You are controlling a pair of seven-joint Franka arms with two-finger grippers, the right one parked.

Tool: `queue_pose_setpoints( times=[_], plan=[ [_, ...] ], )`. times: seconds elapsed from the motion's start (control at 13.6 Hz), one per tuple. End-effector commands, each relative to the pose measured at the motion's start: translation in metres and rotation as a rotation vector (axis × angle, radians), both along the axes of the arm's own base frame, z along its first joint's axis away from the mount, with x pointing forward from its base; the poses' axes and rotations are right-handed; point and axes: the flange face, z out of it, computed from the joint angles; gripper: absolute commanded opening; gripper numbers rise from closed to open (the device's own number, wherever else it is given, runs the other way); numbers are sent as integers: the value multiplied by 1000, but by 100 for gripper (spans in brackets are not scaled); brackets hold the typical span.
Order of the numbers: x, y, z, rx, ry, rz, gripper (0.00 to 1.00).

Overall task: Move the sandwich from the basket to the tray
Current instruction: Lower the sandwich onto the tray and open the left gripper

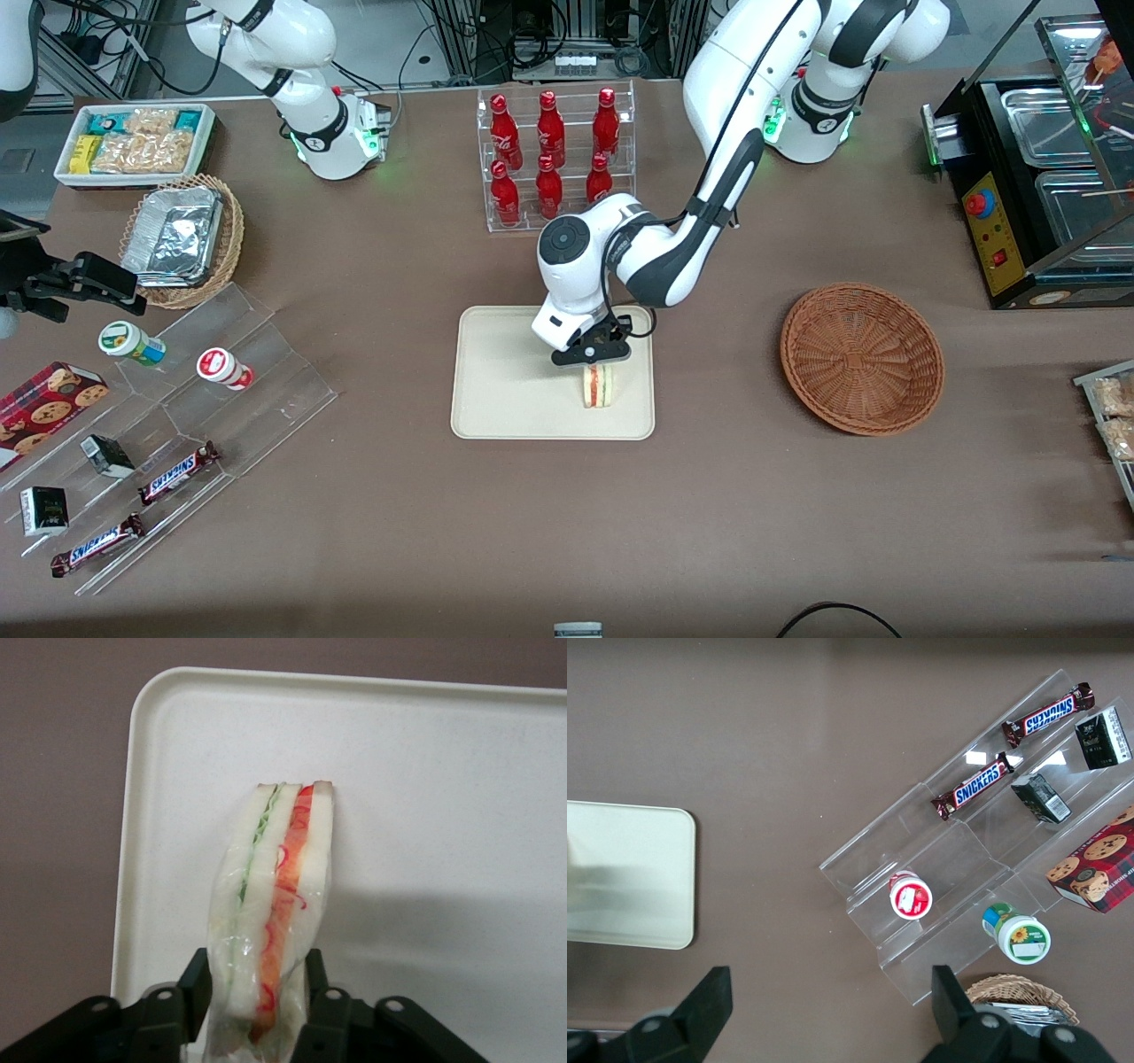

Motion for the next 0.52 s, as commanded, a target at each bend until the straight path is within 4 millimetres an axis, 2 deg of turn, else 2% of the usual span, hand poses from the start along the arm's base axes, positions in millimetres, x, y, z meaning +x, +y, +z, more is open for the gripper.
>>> queue_pose_setpoints(
  times=[0.0, 0.07, 0.22, 0.44],
  plan=[
    [4, -6, 26, -18, -39, 26, 100],
    [5, -2, 51, -31, -56, 48, 100],
    [3, 9, 116, -22, -73, 105, 100],
    [7, 58, 224, -21, -99, 175, 100]
  ],
)
